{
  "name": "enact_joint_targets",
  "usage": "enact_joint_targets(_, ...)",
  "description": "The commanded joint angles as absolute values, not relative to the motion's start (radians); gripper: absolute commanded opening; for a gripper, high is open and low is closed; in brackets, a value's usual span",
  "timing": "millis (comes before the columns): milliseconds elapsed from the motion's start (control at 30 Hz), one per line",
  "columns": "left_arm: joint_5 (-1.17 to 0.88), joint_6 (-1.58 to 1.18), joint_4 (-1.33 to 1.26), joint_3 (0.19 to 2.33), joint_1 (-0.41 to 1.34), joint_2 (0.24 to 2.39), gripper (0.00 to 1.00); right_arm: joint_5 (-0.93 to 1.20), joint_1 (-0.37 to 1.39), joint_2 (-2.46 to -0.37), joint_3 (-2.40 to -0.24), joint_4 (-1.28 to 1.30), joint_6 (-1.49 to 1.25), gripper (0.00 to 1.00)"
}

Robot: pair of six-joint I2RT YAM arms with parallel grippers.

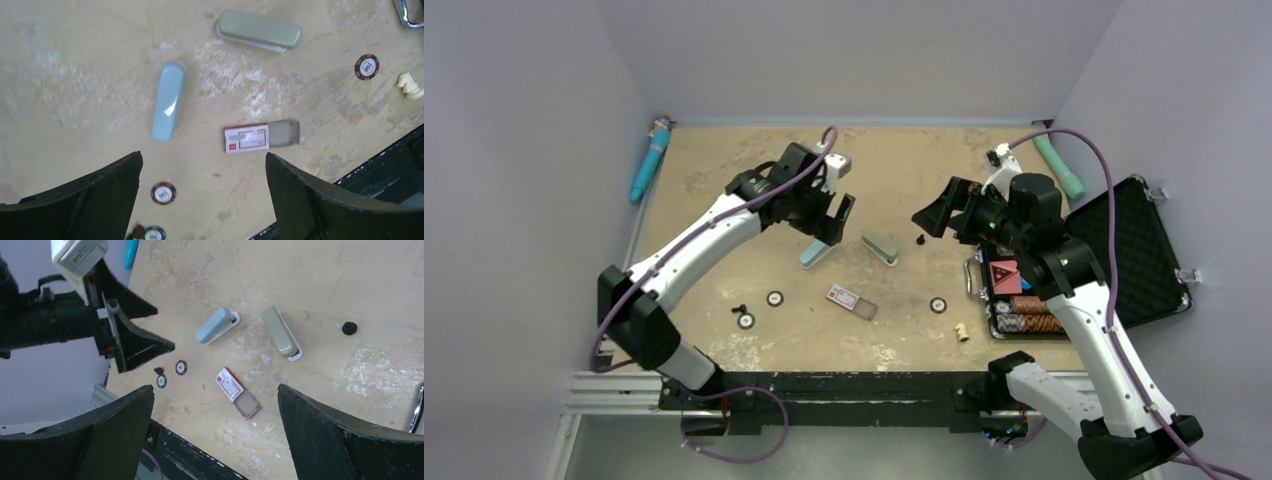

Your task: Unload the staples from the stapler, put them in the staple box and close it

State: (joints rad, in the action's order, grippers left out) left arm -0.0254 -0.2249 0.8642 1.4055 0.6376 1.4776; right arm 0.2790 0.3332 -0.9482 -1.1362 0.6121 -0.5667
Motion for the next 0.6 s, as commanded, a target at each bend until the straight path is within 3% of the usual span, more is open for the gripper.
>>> enact_joint_targets(0, -0.178, 0.033, 0.778, 1.569, 0.649, 1.647, 0.96, 0.243, 0.335, -0.912, -1.112, 0.638, -0.562, 0.99)
enact_joint_targets(167, -0.383, 0.111, 0.761, 1.724, 0.650, 1.867, 0.89, 0.215, 0.334, -0.907, -1.120, 0.699, -0.583, 0.99)
enact_joint_targets(300, -0.421, 0.083, 0.743, 1.837, 0.658, 1.991, 0.85, 0.201, 0.335, -0.903, -1.132, 0.757, -0.585, 0.99)
enact_joint_targets(567, -0.463, 0.198, 0.705, 1.804, 0.686, 2.054, 0.85, 0.226, 0.335, -0.934, -1.129, 0.810, -0.578, 0.99)
